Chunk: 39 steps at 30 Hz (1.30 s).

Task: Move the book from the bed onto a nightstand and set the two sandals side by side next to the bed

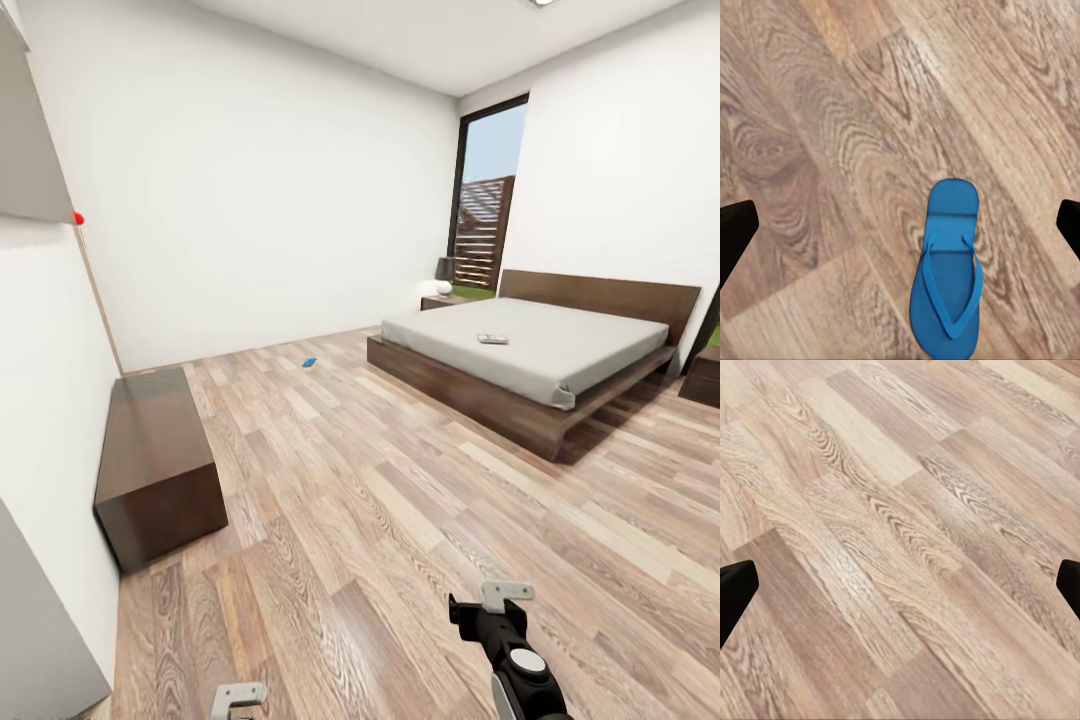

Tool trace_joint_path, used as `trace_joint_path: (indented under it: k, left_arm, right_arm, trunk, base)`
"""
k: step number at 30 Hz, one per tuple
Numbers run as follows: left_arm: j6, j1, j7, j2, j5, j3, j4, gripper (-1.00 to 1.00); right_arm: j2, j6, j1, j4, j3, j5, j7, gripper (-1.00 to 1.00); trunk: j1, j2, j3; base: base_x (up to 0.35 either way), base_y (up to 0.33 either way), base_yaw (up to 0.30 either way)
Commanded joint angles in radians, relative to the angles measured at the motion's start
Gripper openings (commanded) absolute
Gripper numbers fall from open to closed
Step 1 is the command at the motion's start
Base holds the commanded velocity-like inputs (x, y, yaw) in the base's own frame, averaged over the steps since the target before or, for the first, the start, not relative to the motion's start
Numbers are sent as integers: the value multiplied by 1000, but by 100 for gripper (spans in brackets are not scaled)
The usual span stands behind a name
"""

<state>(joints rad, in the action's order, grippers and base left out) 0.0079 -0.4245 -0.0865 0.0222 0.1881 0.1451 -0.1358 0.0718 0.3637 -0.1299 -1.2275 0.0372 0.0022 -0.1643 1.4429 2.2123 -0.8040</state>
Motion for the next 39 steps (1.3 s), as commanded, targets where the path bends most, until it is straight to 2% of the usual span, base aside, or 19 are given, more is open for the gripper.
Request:
trace_joint_path:
  k: [1, 16, 30, 39]
  left_arm:
    - [3, 0, -5, 0, 10, 9, -1, 100]
    - [8, 0, -6, 1, 10, 8, -1, 100]
    - [6, 0, -9, 1, 11, 8, -1, 100]
    - [6, 0, -9, 1, 11, 8, -1, 100]
  right_arm:
    - [0, 6, -1, 0, 2, 0, -5, 100]
    - [-2, 6, -1, 9, 1, 1, -4, 100]
    - [-2, 3, -1, 18, 18, 1, -3, 100]
    - [-3, -1, -1, 21, 31, 1, -3, 100]
  trunk:
    - [4, 8, -4]
    - [61, 113, -51]
    - [61, 113, -51]
    - [96, 176, -79]
  base:
    - [0, 0, 0]
    - [0, 0, 0]
    - [0, 0, 0]
    - [0, 0, 0]
